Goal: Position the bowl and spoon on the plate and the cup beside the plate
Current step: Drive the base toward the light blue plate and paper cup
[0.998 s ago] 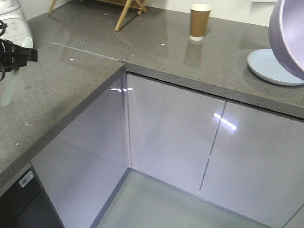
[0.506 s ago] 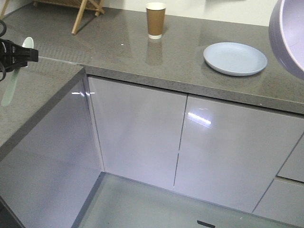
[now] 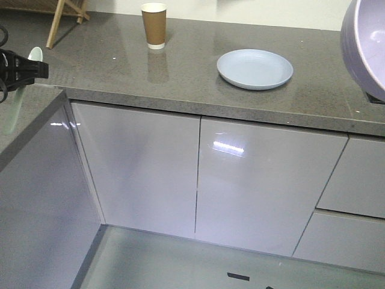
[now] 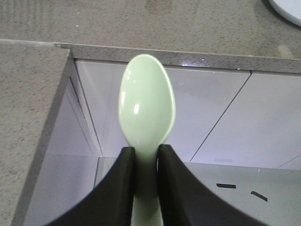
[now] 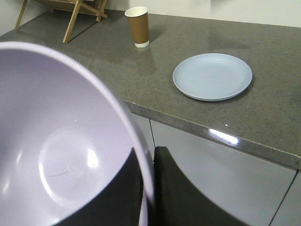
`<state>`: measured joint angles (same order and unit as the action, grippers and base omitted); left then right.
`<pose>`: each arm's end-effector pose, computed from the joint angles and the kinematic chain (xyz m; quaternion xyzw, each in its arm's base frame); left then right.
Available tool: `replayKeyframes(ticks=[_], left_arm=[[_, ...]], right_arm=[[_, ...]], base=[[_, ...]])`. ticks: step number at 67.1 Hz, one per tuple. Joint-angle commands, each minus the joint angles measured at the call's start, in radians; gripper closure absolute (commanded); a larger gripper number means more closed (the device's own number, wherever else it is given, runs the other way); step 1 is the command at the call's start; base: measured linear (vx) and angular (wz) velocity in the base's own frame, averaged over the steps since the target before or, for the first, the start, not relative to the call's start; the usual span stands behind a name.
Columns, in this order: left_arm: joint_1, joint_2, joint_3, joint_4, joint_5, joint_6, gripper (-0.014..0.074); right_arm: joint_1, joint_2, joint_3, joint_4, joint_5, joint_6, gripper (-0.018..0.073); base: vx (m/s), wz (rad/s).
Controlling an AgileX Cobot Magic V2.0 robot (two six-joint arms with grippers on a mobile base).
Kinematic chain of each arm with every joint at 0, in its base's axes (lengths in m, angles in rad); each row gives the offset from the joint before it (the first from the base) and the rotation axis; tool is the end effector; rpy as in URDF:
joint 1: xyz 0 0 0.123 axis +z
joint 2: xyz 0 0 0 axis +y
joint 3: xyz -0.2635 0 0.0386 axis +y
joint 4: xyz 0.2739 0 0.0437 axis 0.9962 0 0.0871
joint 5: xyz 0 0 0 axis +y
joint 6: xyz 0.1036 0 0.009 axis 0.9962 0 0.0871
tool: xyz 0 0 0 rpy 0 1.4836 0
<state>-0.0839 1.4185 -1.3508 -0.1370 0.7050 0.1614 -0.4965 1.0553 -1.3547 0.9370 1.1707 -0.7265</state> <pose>0.3528 -0.0389 0.3491 0.0824 0.8982 -0.0458 0.4294 0.2226 -0.0328 0.4565 -0.0915 0.8190 0.1734 0.5392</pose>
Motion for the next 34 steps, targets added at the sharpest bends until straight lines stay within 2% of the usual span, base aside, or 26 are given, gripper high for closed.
replayKeyframes(ticks=[1, 34], left_arm=[[-0.001, -0.034, -0.026, -0.014, -0.056, -0.009, 0.0603], [-0.001, -0.034, -0.026, -0.014, -0.056, -0.009, 0.0602]], right_arm=[[-0.002, -0.014, -0.032, 0.06, -0.044, -0.008, 0.0564], [-0.002, -0.014, -0.032, 0.06, -0.044, -0.008, 0.0564]], base=[[0.0, -0.18], [0.0, -0.14]])
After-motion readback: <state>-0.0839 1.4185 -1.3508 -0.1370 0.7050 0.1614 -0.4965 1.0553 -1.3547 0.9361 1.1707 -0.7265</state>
